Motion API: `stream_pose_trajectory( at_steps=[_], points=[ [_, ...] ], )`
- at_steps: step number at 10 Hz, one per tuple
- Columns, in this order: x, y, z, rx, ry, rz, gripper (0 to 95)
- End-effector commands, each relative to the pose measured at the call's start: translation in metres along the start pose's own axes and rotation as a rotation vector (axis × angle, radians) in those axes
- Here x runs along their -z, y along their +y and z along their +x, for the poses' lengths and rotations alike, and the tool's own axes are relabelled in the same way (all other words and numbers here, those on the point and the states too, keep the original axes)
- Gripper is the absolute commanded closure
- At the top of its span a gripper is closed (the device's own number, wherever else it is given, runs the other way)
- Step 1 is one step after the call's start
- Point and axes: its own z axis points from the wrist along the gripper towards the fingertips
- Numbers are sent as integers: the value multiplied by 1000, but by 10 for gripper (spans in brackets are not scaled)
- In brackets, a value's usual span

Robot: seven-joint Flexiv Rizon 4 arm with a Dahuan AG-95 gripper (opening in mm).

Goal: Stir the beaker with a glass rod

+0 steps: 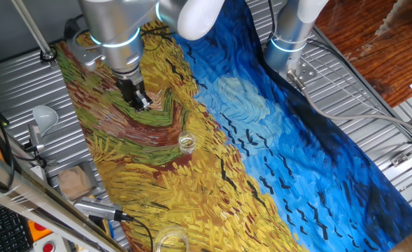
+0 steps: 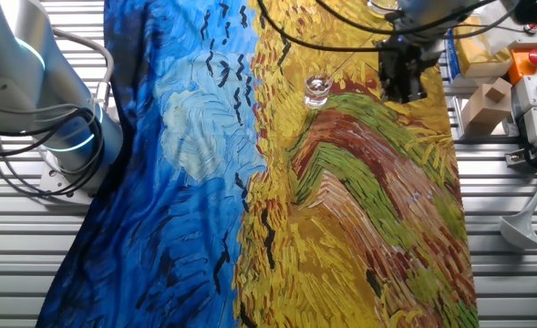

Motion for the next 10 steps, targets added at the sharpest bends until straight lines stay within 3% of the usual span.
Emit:
stream_pose_trajectory(
  at_steps=[1,2,4,6,10],
  points=[
    [0,0,0,16,2,1,950],
    [-1,0,2,15,15,7,950],
    [-3,0,4,20,5,3,950],
    [-3,0,4,44,27,4,950],
    [-3,0,4,36,38,1,950]
  ],
)
